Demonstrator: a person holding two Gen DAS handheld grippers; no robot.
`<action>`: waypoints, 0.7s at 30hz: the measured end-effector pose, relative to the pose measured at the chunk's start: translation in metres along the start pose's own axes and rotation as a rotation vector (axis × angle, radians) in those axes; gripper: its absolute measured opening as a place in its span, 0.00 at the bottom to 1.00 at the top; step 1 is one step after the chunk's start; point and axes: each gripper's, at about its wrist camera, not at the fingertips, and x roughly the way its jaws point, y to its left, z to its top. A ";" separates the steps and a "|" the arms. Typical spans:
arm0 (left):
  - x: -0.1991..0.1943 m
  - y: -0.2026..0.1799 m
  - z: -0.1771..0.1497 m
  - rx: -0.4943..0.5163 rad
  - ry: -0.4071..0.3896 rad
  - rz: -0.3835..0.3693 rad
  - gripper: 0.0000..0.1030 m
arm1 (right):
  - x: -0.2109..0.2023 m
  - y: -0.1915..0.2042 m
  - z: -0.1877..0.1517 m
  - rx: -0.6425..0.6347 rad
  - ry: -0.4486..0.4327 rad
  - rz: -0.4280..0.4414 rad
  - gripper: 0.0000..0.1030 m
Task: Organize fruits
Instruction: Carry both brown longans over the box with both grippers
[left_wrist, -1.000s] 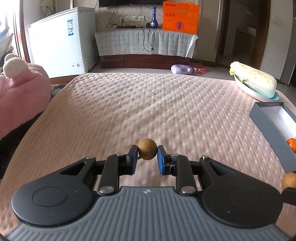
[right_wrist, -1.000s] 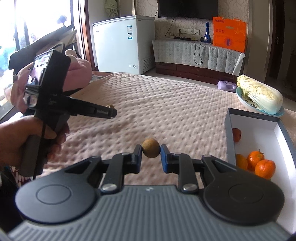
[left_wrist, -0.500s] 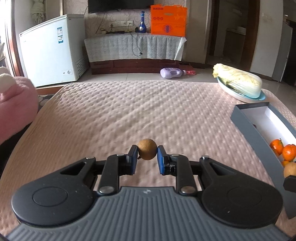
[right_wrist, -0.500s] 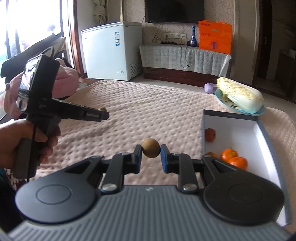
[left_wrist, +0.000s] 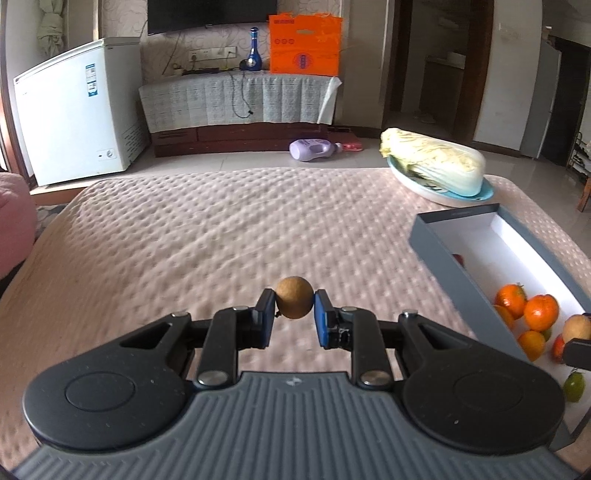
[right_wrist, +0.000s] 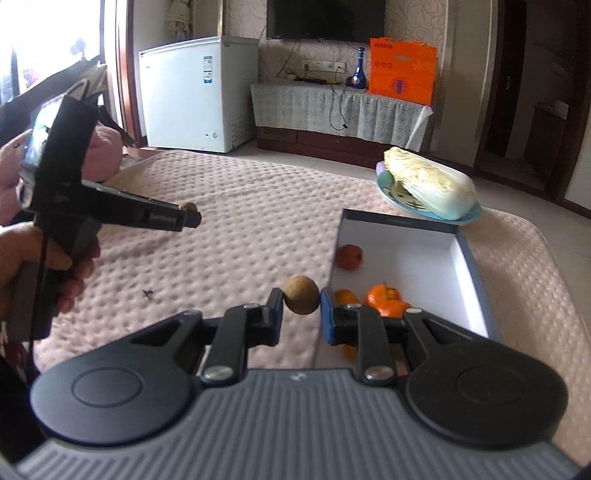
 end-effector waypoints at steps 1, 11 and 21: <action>0.000 -0.003 0.001 0.003 -0.001 -0.004 0.26 | -0.001 -0.003 -0.001 0.012 -0.003 -0.004 0.24; 0.001 -0.036 0.003 0.039 -0.013 -0.053 0.26 | -0.004 -0.026 -0.013 0.087 -0.006 -0.038 0.24; 0.006 -0.066 0.003 0.067 -0.013 -0.094 0.26 | -0.008 -0.052 -0.025 0.137 0.006 -0.080 0.24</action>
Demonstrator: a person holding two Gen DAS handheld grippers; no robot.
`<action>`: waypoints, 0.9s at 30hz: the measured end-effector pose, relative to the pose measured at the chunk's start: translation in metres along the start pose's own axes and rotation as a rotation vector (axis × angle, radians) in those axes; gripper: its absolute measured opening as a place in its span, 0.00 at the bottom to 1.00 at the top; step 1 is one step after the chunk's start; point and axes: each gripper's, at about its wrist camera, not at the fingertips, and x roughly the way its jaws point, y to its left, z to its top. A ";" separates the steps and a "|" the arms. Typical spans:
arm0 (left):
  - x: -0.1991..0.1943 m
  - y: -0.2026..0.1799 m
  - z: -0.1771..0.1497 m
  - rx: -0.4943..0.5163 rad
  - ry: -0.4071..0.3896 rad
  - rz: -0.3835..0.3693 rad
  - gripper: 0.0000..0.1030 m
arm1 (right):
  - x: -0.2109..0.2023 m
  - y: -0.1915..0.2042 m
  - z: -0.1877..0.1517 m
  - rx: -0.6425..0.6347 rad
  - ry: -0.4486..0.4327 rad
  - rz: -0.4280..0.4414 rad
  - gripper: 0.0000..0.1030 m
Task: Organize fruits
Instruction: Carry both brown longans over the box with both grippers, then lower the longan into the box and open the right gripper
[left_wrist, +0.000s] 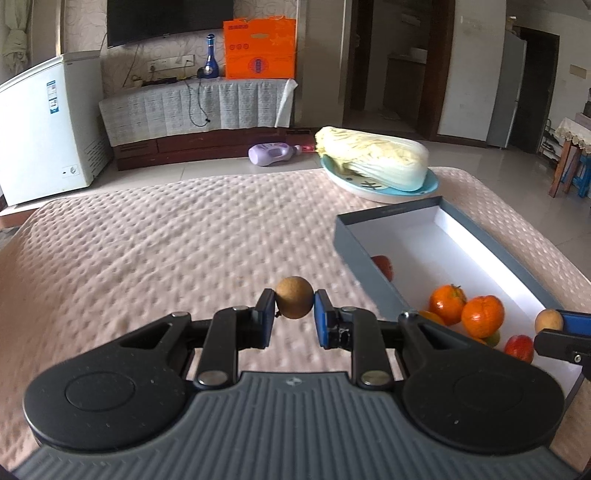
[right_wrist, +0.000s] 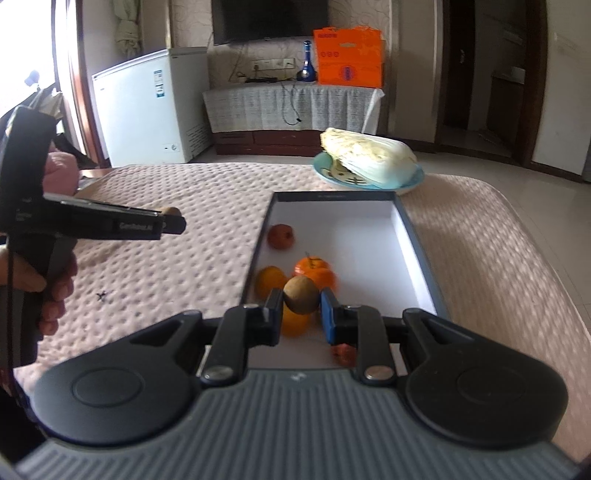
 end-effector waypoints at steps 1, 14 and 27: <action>0.001 -0.003 0.000 0.001 -0.001 -0.006 0.26 | 0.000 -0.003 -0.001 0.004 0.001 -0.004 0.24; 0.012 -0.042 0.001 0.025 -0.002 -0.067 0.26 | -0.004 -0.028 -0.011 0.034 0.022 -0.041 0.24; 0.014 -0.068 0.002 0.054 -0.011 -0.117 0.26 | 0.004 -0.042 -0.012 0.049 0.032 -0.072 0.24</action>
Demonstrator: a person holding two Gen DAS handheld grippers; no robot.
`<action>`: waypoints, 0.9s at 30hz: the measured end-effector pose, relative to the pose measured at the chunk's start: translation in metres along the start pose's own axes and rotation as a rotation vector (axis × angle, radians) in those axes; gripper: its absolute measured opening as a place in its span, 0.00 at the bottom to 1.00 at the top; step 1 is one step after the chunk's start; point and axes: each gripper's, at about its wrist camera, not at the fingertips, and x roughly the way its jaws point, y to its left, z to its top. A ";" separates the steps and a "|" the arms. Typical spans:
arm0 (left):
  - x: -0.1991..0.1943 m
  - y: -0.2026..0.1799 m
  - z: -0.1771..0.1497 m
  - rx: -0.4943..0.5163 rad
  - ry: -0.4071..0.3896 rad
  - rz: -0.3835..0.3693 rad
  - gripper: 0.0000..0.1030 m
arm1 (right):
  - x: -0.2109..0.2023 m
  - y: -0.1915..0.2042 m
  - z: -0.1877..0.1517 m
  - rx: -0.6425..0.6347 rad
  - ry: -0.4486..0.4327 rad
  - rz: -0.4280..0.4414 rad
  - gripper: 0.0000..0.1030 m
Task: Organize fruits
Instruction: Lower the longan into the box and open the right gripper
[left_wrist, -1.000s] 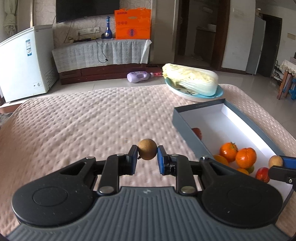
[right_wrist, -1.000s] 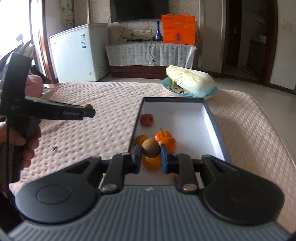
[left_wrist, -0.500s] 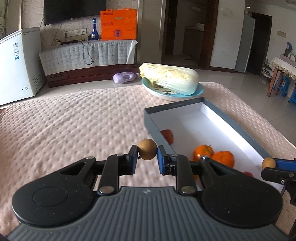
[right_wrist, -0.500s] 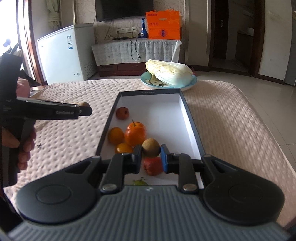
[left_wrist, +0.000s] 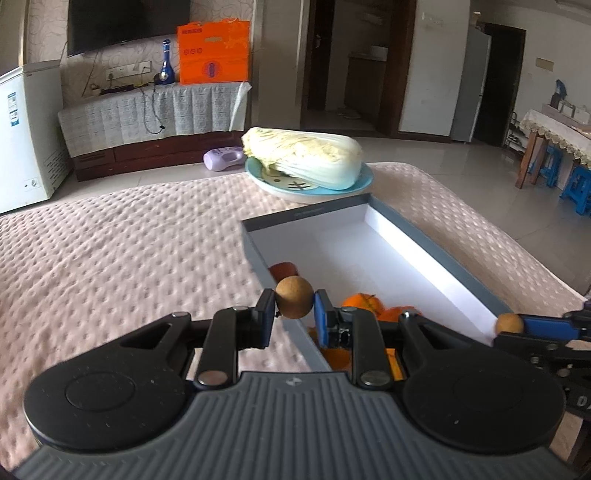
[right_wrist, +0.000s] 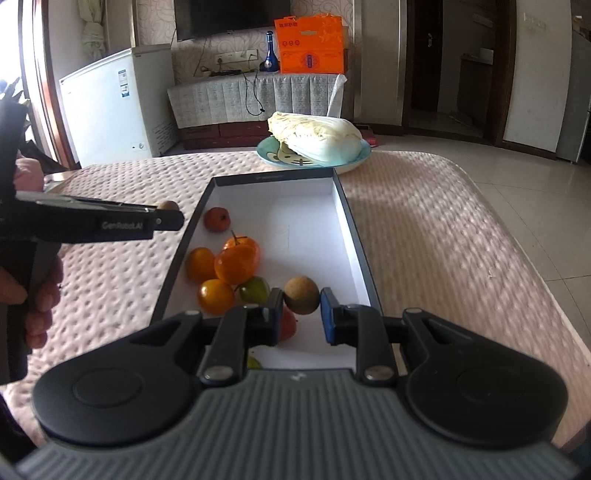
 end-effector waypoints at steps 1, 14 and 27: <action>0.001 -0.003 0.000 0.005 0.000 -0.005 0.26 | 0.001 0.001 0.001 -0.003 0.001 -0.002 0.24; 0.021 -0.021 0.001 0.036 0.007 -0.030 0.26 | 0.023 0.002 0.009 0.009 0.014 -0.003 0.24; 0.030 -0.026 0.004 0.033 0.001 -0.046 0.26 | 0.040 -0.003 0.014 0.016 0.017 -0.014 0.24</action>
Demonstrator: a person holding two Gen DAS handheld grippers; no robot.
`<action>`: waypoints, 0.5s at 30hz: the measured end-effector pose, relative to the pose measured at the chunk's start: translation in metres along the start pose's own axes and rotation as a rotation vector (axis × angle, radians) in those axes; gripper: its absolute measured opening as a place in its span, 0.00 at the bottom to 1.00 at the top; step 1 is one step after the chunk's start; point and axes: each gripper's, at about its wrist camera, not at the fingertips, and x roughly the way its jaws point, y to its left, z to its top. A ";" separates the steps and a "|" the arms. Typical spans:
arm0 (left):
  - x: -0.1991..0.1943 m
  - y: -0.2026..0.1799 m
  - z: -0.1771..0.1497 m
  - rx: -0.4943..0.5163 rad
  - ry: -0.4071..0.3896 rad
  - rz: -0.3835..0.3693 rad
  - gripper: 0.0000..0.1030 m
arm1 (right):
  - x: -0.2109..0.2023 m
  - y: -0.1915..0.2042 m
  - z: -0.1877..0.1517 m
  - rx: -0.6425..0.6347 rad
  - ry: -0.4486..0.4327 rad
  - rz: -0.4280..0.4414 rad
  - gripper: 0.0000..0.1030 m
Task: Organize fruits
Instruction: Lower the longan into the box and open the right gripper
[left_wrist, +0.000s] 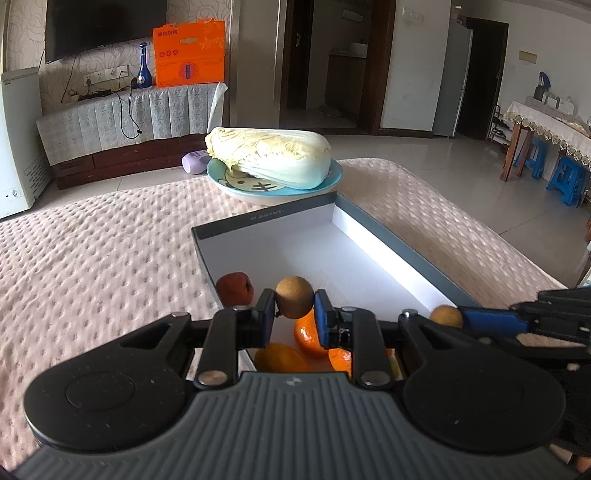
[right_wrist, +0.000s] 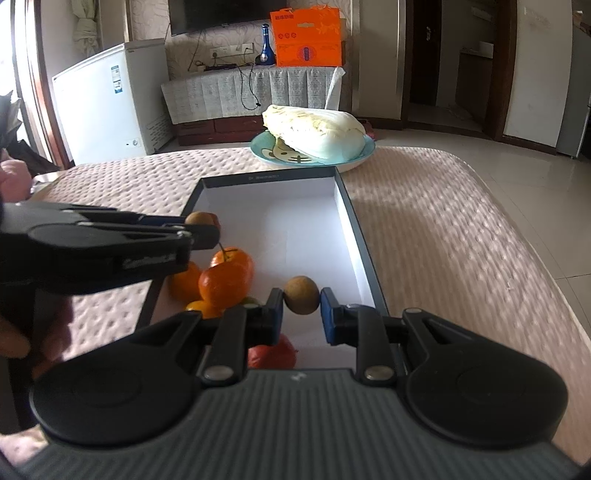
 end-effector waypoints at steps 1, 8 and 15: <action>0.000 0.000 0.000 0.000 0.001 -0.001 0.26 | 0.003 -0.001 0.001 0.003 0.002 -0.002 0.24; 0.002 0.004 -0.001 0.004 0.011 0.002 0.26 | 0.018 0.001 0.006 0.013 0.010 0.004 0.24; 0.002 0.005 -0.001 0.002 0.011 0.001 0.26 | 0.019 0.003 0.007 0.018 -0.004 -0.012 0.25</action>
